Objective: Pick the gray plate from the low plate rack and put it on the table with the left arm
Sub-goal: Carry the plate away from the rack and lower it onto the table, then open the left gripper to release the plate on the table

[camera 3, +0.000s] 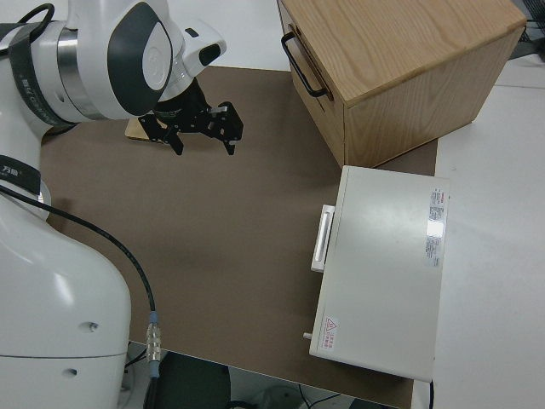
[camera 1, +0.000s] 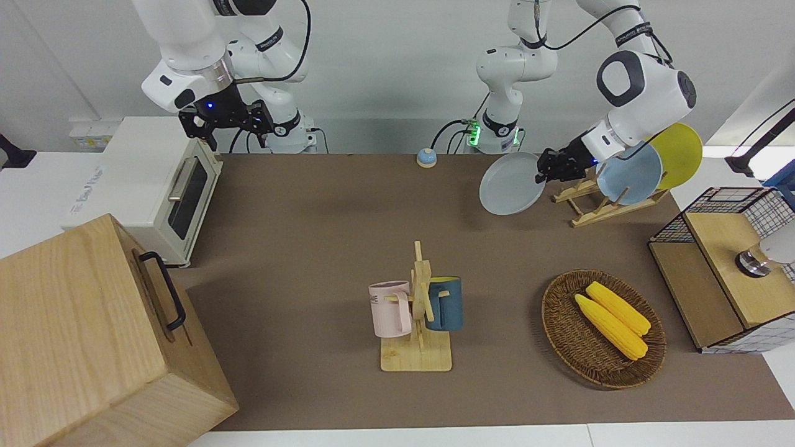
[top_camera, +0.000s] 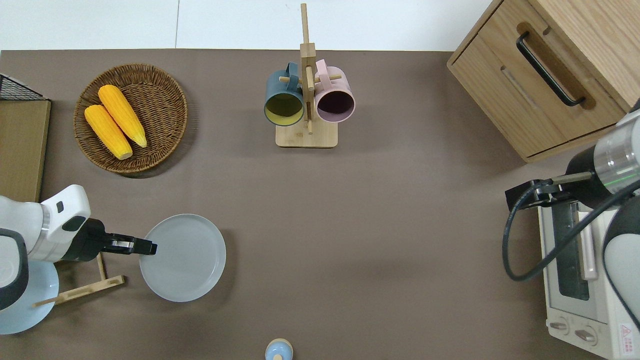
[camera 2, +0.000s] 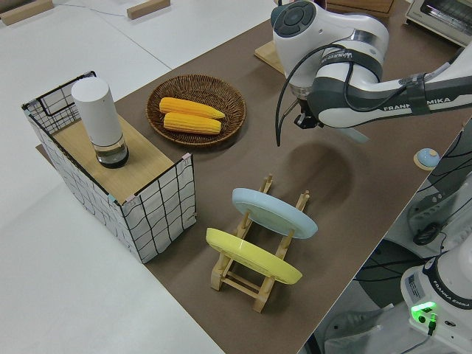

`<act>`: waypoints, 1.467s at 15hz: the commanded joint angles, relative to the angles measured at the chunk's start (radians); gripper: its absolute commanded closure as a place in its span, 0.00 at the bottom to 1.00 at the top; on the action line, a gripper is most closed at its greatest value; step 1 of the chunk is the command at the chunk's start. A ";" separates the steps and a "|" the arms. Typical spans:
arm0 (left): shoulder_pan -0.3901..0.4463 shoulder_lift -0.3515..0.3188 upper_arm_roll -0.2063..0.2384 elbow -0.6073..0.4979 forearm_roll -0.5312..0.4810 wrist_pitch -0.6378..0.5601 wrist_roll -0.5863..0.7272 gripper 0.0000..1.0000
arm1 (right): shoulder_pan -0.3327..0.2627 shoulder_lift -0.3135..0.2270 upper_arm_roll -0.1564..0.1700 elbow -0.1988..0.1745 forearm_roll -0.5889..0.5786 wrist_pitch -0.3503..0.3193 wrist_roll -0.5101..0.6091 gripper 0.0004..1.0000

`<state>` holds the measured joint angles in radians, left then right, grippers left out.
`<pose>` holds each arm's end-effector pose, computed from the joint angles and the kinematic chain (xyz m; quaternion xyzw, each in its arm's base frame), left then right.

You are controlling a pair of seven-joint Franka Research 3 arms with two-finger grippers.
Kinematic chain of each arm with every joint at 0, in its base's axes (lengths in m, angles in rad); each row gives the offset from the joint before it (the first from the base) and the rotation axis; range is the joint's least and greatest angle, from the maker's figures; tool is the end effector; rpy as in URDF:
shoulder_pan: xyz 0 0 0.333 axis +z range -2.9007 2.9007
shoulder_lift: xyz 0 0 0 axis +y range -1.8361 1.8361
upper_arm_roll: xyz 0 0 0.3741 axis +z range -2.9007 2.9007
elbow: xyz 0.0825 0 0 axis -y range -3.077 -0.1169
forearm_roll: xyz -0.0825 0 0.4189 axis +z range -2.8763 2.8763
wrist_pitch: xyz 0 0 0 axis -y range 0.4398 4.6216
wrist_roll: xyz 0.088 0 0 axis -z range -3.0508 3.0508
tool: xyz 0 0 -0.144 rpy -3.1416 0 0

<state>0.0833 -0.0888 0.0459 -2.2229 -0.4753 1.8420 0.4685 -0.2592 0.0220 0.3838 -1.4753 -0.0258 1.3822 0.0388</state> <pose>0.4995 0.0120 0.4067 0.9634 -0.0686 -0.0715 0.2493 0.5692 0.0644 0.6660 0.9975 0.0413 -0.0558 0.0133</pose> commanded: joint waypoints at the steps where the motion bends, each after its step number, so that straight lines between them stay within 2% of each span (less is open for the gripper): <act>1: 0.004 0.021 -0.001 -0.038 -0.023 0.037 0.051 0.88 | -0.023 -0.002 0.021 0.007 -0.006 -0.011 0.012 0.02; 4: 0.016 0.050 -0.001 -0.041 -0.023 0.036 0.073 0.84 | -0.023 -0.004 0.021 0.007 -0.006 -0.011 0.012 0.02; 11: 0.033 0.072 -0.001 -0.043 -0.022 0.037 0.113 0.77 | -0.023 -0.002 0.021 0.007 -0.006 -0.011 0.012 0.02; 13: 0.033 0.075 -0.001 -0.043 -0.020 0.042 0.114 0.68 | -0.023 -0.002 0.021 0.007 -0.006 -0.011 0.012 0.02; 17: 0.033 0.077 -0.001 -0.043 -0.017 0.046 0.114 0.38 | -0.023 -0.002 0.021 0.007 -0.006 -0.011 0.012 0.02; 20: 0.033 0.077 -0.001 -0.043 -0.009 0.052 0.113 0.27 | -0.023 -0.002 0.021 0.007 -0.006 -0.011 0.012 0.02; 22: 0.033 0.077 -0.001 -0.043 -0.009 0.052 0.110 0.23 | -0.023 -0.002 0.020 0.007 -0.006 -0.012 0.012 0.02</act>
<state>0.1115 -0.0120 0.0468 -2.2526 -0.4770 1.8726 0.5650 -0.2592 0.0220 0.3838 -1.4753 -0.0258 1.3822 0.0388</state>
